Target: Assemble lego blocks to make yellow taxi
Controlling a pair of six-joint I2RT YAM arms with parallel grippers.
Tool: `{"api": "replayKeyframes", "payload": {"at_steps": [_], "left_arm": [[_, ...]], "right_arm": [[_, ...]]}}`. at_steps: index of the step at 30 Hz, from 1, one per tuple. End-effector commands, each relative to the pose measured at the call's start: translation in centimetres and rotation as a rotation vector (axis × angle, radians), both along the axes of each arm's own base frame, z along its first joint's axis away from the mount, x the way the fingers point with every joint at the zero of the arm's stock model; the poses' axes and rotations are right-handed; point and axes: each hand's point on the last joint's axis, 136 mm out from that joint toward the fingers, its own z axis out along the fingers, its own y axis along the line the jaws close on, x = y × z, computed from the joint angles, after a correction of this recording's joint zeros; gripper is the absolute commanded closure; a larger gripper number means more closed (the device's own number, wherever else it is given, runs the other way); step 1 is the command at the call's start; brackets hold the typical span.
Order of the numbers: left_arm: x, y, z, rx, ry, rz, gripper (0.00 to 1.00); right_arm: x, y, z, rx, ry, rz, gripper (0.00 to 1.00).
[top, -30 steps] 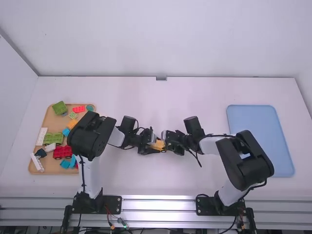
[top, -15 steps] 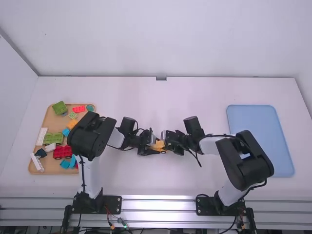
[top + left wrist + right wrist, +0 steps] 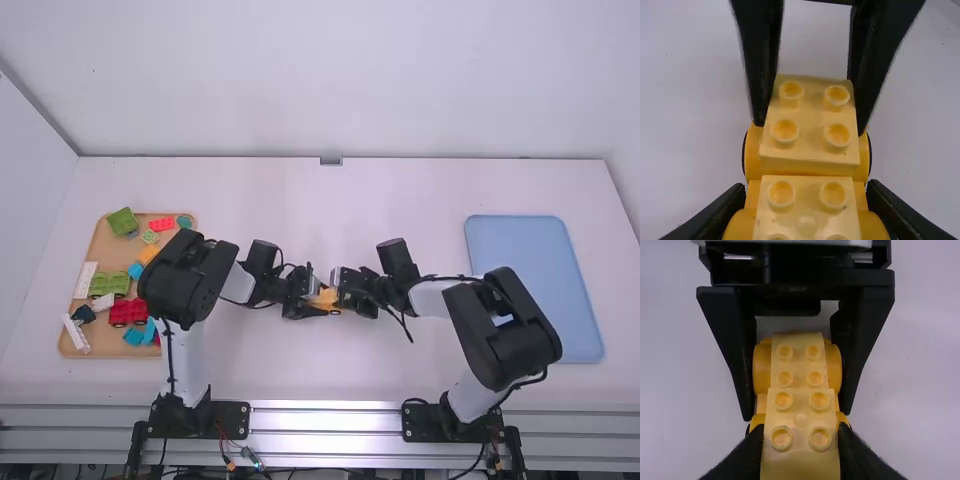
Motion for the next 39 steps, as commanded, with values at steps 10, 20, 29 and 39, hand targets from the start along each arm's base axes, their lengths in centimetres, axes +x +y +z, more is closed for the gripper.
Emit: {"api": "replayKeyframes", "payload": {"at_steps": [10, 20, 29, 39], "left_arm": [[-0.49, 0.15, -0.87, 0.012, 0.048, 0.005, 0.61], [-0.73, 0.21, -0.99, 0.014, 0.057, 0.005, 0.69], [-0.76, 0.25, -0.99, 0.012, 0.048, 0.005, 0.69], [-0.71, 0.25, -0.97, 0.011, 0.047, 0.006, 0.70]], "right_arm": [[-0.32, 0.16, 0.21, 0.006, 0.002, 0.007, 0.45], [-0.31, 0.13, 0.16, 0.003, 0.002, 0.005, 0.60], [-0.37, 0.10, 0.12, 0.001, 0.000, 0.010, 0.74], [-0.33, 0.12, 0.15, 0.000, -0.025, 0.027, 0.76]]}}
